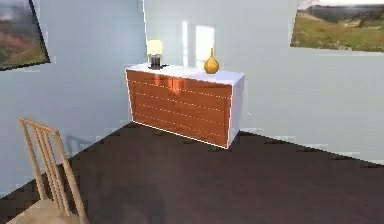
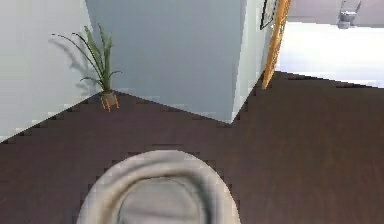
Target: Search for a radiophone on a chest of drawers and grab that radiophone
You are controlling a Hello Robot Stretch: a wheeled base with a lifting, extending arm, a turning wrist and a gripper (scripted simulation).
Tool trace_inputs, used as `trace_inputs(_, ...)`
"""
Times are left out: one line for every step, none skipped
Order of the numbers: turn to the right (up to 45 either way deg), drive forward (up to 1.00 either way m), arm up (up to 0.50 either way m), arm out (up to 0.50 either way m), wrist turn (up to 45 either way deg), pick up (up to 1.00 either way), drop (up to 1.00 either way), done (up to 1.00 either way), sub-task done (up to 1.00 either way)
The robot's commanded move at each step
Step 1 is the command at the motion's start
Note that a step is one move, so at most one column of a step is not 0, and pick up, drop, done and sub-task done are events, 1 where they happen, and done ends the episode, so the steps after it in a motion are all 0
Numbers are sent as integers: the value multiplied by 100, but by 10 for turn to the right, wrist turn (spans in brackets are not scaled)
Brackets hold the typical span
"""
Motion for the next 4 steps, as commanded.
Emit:
trace_inputs(120,0,0,0,0,0,0,0,0)
trace_inputs(0,80,0,0,0,0,0,0,0)
trace_inputs(180,0,0,0,0,0,0,0,0)
trace_inputs(0,60,0,0,0,0,0,0,0)
